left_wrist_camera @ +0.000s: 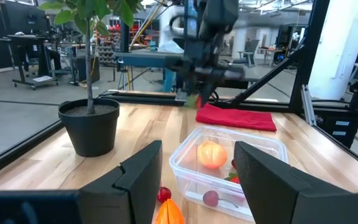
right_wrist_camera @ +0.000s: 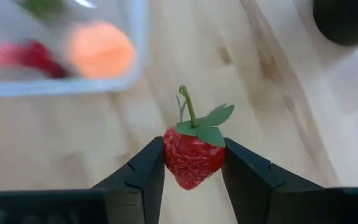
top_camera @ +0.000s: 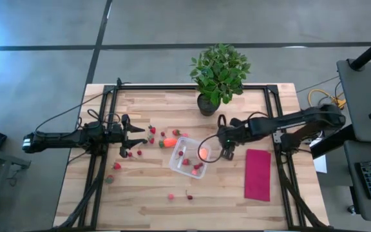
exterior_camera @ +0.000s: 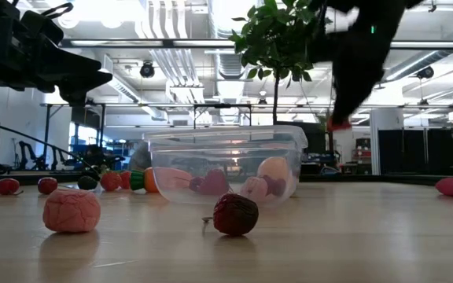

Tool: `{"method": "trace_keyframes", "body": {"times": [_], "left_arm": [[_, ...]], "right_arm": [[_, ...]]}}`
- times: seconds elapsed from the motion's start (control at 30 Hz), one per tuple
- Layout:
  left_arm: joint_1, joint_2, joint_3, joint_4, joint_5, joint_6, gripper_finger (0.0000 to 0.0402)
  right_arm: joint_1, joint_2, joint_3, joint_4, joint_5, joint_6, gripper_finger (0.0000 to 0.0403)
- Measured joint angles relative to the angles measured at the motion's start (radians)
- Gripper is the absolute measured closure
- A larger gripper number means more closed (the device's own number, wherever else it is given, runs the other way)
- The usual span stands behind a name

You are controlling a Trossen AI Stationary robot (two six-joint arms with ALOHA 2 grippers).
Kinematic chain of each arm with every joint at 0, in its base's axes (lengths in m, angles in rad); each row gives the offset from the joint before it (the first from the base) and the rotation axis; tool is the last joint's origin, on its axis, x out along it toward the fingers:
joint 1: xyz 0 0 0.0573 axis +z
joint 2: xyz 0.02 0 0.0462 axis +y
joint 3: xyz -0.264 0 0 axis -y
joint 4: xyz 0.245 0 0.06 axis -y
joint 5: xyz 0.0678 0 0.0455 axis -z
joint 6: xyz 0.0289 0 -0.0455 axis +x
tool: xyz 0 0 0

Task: Pick and placing Produce into tupperware
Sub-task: Put the red strawberry into the transparent bin, then put the red cherry into the transparent bin

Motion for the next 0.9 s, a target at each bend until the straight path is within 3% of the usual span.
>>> {"method": "trace_keyframes", "body": {"times": [0.27,0.67,0.9], "left_arm": [[0.0,0.0,0.0,0.0,0.0,0.0,0.0214],[0.0,0.0,0.0,-0.001,0.0,0.0,0.0214],[0.0,0.0,0.0,-0.001,0.0,0.0,0.0214]], "right_arm": [[0.084,0.023,0.2,-0.031,-0.021,0.099,0.0264],[0.11,0.374,0.504,-0.027,-0.011,0.08,0.0259],[0.11,0.508,0.559,-0.056,-0.015,0.092,0.0207]]}}
